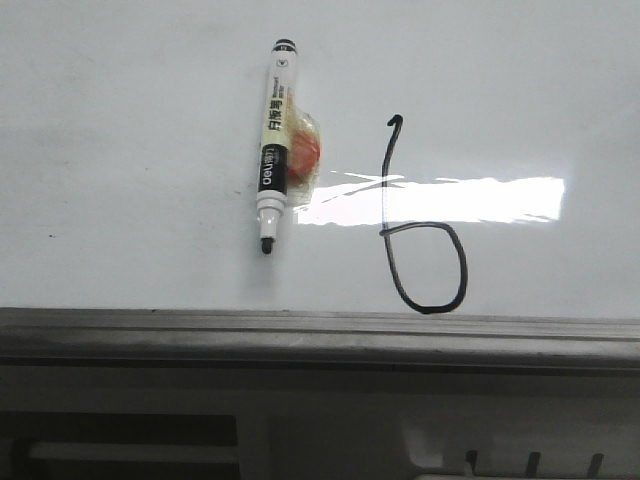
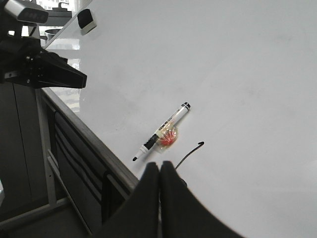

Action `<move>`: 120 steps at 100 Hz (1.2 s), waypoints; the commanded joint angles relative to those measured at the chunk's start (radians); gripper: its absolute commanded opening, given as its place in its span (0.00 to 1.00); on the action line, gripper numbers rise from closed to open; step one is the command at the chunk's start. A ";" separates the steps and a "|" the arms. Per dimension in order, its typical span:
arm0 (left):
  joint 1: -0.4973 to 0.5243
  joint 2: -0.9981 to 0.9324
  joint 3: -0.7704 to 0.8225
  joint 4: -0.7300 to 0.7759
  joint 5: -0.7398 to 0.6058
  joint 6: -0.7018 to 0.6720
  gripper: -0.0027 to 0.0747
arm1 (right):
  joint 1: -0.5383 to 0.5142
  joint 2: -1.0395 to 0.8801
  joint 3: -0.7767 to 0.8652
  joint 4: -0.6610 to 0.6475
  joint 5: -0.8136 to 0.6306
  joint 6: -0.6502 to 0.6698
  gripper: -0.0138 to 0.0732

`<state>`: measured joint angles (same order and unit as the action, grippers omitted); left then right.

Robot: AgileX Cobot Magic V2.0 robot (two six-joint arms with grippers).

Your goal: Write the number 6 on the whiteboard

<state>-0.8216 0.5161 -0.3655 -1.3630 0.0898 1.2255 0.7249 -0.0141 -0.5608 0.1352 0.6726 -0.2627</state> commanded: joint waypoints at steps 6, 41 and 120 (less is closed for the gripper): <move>0.036 -0.130 0.030 0.128 -0.066 -0.001 0.01 | -0.009 -0.014 -0.017 0.006 -0.079 0.002 0.10; 0.507 -0.494 0.297 1.051 0.047 -0.907 0.01 | -0.009 -0.014 -0.017 0.006 -0.079 0.002 0.10; 0.673 -0.550 0.414 1.137 0.172 -0.954 0.01 | -0.009 -0.014 -0.017 0.006 -0.079 0.002 0.10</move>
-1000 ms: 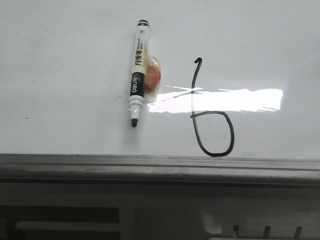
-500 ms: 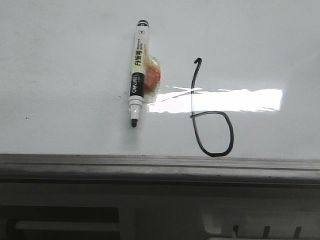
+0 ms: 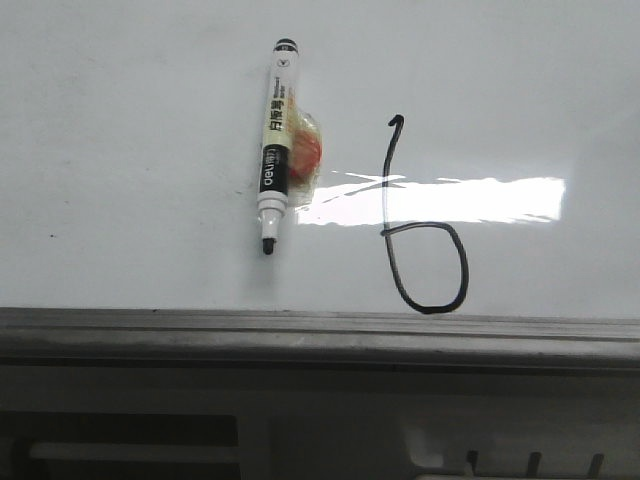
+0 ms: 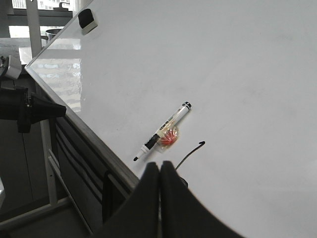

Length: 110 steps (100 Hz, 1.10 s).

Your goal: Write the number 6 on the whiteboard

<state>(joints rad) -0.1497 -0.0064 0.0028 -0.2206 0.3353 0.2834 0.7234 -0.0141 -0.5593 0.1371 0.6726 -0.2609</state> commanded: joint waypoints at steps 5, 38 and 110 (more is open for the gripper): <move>0.001 -0.028 0.045 -0.006 -0.073 -0.012 0.01 | -0.008 -0.014 -0.018 0.004 -0.079 0.000 0.10; 0.001 -0.028 0.045 -0.006 -0.073 -0.012 0.01 | -0.008 -0.014 -0.018 0.004 -0.079 0.000 0.10; 0.001 -0.028 0.045 -0.006 -0.073 -0.012 0.01 | -0.478 -0.014 0.289 -0.190 -0.375 0.211 0.10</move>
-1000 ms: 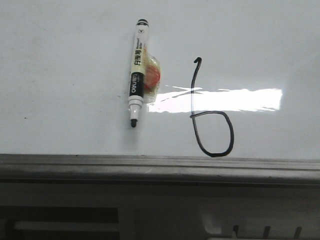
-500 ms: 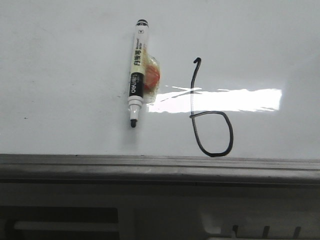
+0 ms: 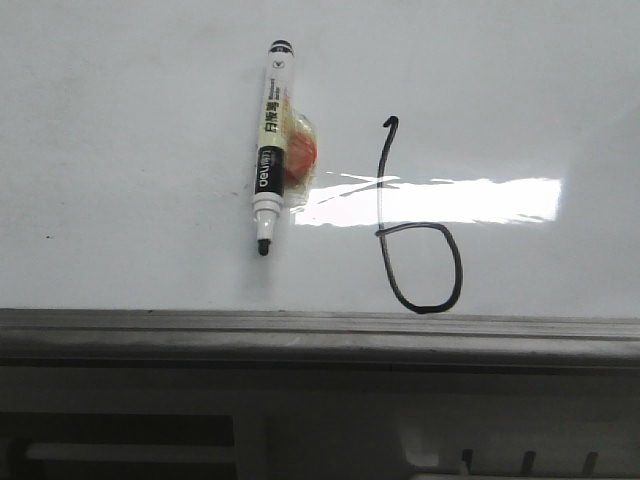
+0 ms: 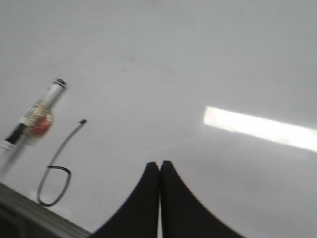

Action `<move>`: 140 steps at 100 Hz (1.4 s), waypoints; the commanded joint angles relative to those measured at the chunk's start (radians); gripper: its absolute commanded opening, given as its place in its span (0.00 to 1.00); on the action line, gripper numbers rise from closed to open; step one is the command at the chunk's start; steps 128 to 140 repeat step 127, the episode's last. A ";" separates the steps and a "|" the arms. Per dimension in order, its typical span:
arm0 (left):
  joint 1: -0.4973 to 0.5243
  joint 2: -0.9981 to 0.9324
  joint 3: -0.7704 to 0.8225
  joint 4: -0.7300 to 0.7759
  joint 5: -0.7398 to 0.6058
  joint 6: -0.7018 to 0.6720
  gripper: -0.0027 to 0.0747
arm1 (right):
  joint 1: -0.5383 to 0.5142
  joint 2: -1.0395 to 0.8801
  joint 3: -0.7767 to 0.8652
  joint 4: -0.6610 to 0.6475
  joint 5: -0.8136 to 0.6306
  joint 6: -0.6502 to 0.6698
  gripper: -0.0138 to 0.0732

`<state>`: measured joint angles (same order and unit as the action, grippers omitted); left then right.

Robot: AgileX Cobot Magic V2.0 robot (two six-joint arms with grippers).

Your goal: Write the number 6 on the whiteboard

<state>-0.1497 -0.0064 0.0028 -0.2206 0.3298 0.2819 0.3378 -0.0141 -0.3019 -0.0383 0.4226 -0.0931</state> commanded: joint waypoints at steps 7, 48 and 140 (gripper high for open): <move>0.001 -0.028 0.045 -0.006 -0.068 -0.010 0.01 | -0.172 -0.014 0.092 -0.014 -0.157 0.093 0.10; 0.001 -0.028 0.045 -0.006 -0.068 -0.010 0.01 | -0.259 -0.014 0.342 -0.009 -0.244 0.207 0.10; 0.001 -0.028 0.045 -0.006 -0.068 -0.010 0.01 | -0.259 -0.014 0.342 -0.011 -0.116 0.205 0.10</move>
